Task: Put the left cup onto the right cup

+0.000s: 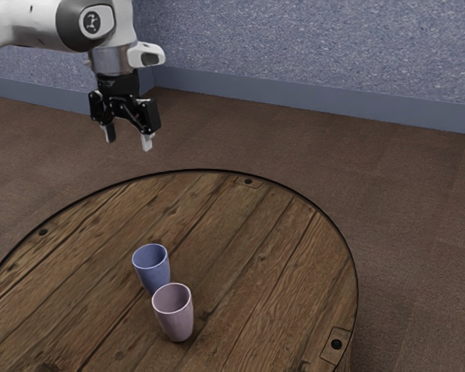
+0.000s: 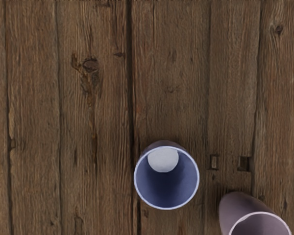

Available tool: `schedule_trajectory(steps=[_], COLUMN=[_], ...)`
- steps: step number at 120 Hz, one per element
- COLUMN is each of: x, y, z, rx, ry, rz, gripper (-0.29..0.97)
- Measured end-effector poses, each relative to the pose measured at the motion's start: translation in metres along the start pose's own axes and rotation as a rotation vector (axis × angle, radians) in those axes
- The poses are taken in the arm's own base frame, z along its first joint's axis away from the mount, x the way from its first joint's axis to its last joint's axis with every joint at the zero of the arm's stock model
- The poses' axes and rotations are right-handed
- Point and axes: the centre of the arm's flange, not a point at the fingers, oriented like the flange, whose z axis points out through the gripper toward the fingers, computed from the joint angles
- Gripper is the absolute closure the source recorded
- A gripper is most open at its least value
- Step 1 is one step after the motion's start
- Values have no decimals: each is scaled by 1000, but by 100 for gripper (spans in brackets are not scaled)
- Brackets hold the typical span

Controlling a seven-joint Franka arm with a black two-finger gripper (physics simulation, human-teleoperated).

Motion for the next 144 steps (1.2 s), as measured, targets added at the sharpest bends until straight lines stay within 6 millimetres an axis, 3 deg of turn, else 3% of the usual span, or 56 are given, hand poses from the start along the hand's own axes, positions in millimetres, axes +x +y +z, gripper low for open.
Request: schedule_trajectory(steps=[18,30,55,97,126,144], x=[0,1,1,-7,-17,-18], y=[8,9,7,-3,-6,-23], z=[1,15,85,178,223,233], rx=[-2,-2,2,2,-1,-6], ry=[3,-11,-85,-117,-118,-106], rz=[20,25,26,12,7,-21], gripper=[0,0,0,0,0,0])
